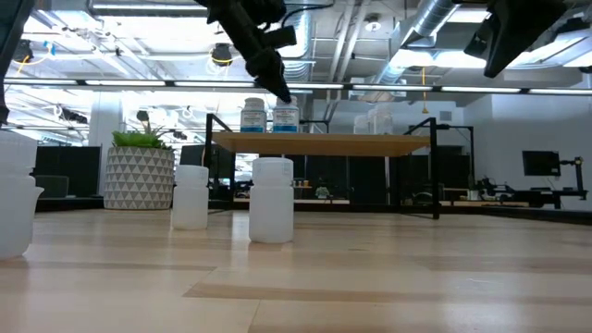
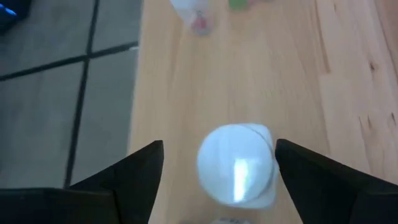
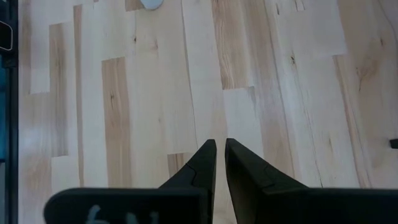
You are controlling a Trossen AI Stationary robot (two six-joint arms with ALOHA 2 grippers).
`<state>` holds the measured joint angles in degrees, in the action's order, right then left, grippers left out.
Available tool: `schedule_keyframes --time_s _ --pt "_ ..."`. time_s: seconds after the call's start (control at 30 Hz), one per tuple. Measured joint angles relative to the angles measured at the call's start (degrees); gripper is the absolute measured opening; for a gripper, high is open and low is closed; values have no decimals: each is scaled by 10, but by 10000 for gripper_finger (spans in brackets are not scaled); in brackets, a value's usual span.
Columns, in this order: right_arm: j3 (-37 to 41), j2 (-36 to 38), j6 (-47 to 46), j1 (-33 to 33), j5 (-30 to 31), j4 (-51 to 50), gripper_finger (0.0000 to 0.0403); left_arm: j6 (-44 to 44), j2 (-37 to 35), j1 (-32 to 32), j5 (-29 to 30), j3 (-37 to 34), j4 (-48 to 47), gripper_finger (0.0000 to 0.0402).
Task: Pick and place medicine bottles onto shelf by color
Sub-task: Adjust the blue pill bottle on the shelf
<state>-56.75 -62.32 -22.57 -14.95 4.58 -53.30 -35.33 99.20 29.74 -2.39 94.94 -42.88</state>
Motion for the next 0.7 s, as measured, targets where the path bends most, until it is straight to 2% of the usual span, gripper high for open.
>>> schedule_keyframes --time_s 0.23,0.53,0.7 --pt "0 0 0 0 0 -3 59 -3 27 -5 -4 -2 -32 295" --pt "0 0 0 0 0 -2 59 -5 21 -15 -3 -2 -40 295" --pt "0 0 0 0 0 -3 59 0 21 -20 -3 -2 -63 270"
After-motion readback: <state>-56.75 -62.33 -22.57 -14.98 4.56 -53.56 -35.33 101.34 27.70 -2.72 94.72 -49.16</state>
